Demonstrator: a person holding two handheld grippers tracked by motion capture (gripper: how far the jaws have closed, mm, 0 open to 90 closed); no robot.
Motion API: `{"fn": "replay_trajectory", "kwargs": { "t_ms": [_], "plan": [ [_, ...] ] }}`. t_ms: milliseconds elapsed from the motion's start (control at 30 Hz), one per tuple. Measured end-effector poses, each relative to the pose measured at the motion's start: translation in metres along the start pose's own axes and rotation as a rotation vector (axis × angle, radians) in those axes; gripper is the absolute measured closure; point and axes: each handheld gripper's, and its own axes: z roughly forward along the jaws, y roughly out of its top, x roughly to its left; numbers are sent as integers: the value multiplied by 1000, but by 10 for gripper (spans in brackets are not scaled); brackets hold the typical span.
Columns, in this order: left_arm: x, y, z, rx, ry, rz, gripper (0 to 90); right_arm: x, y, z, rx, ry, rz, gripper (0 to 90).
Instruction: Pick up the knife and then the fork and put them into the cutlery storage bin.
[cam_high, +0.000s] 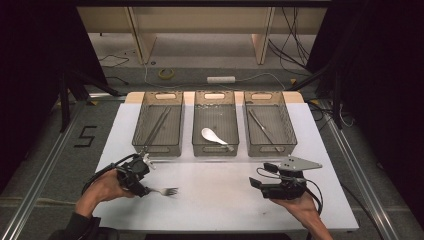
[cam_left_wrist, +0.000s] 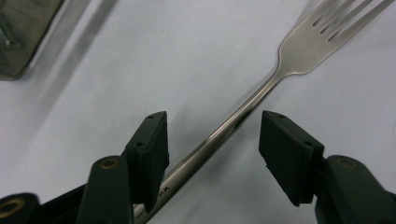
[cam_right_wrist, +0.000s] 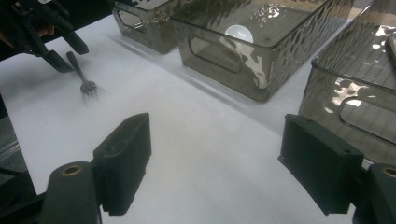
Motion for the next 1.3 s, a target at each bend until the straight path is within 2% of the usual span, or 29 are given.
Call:
{"fn": "replay_trajectory", "kwargs": {
  "t_ms": [100, 267, 467, 600, 700, 900, 933, 1033, 1200, 1300],
  "plan": [
    [-1, 0, 3, 18, 1, 19, 455, 0, 0, 0, 1, 4, -2, 254],
    [0, 0, 6, 46, -10, 21, 500, 1, 0, 1, 4, 5, -4, 255],
    [1, 2, 6, 50, -34, 25, 569, 1, 0, 3, 16, 6, -11, 257],
    [2, 3, 7, 57, -53, -4, 620, 1, 0, 3, 23, 10, -14, 258],
    [1, 4, 7, 61, -62, 0, 653, 1, -1, 4, 27, 8, -13, 258],
    [2, 4, 6, 56, -75, 13, 791, 1, 0, 4, 33, 9, -16, 259],
    [2, 4, 7, 51, -77, 5, 807, 1, 0, 4, 34, 9, -15, 259],
    [2, 3, 6, 51, -81, 10, 823, 1, -1, 4, 37, 11, -17, 259],
    [3, 3, 6, 47, -82, -13, 832, 2, 0, 4, 36, 13, -20, 259],
    [4, 4, 5, 41, -114, -49, 834, 2, 0, 4, 34, 14, -19, 259]
  ]
}}
